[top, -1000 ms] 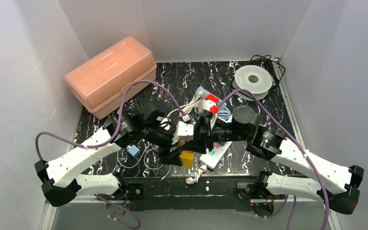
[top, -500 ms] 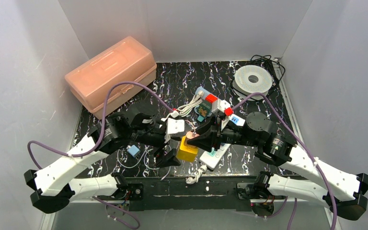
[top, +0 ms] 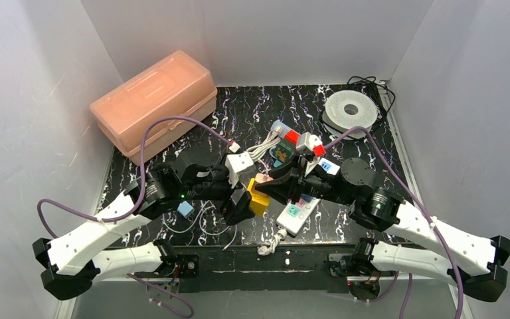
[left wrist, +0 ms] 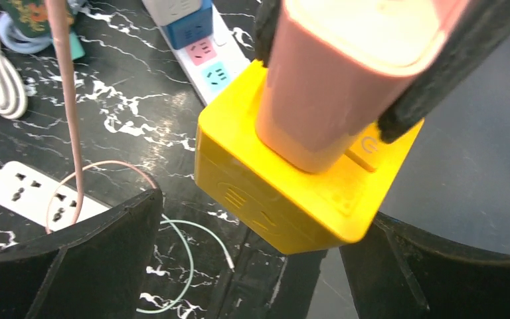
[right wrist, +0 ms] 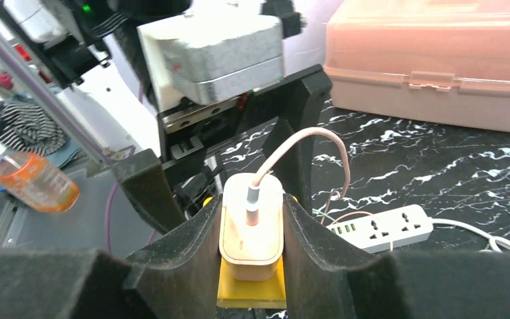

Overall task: Pull the plug off the socket
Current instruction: Remove the plug from the socket.

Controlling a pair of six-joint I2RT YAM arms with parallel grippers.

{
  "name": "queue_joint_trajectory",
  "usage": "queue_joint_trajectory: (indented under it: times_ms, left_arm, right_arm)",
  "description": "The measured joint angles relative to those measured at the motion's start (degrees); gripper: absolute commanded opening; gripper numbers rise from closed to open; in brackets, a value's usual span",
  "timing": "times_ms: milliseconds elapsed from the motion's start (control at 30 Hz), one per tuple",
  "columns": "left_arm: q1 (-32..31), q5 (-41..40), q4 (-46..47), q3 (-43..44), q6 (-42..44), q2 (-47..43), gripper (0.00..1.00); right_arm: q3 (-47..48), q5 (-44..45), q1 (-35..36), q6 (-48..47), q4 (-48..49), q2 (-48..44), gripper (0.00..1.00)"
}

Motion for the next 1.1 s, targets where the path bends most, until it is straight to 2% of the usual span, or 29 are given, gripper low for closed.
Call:
queue_joint_trajectory:
  times_ms: [100,333,533,633,833,1100]
  left_arm:
    - [-0.2,-3.3,1.4,-0.8,0.7,-0.9,0.98]
    - [-0.6,-8.4,4.5,-2.6,5.0,-6.4,0.98]
    - [-0.6,-9.1,6.2,-6.6,8.3,-10.6,0.98]
    - [-0.6,-12.5,8.3,-10.5,11.3,-11.3,0.98]
    - [-0.7,-20.2,15.3,-12.0,15.2,-9.4,0.98]
    - [-0.9,-21.7,19.0,-11.1,17.8,-8.8,0.98]
  right_arm:
    - [0.1,4.2,1.5,0.1,0.7,1.3,0.01]
    - [0.5,20.1,7.4,0.2,2.3,5.4,0.01]
    - [0.5,30.6,9.3,0.7,6.8,8.4,0.01]
    - [0.5,37.4,11.0,1.2,11.3,9.4,0.01]
    - [1.2,43.6,13.5,3.1,16.6,12.6,0.01]
    - [1.2,47.4,14.1,5.7,18.8,13.2,0.01]
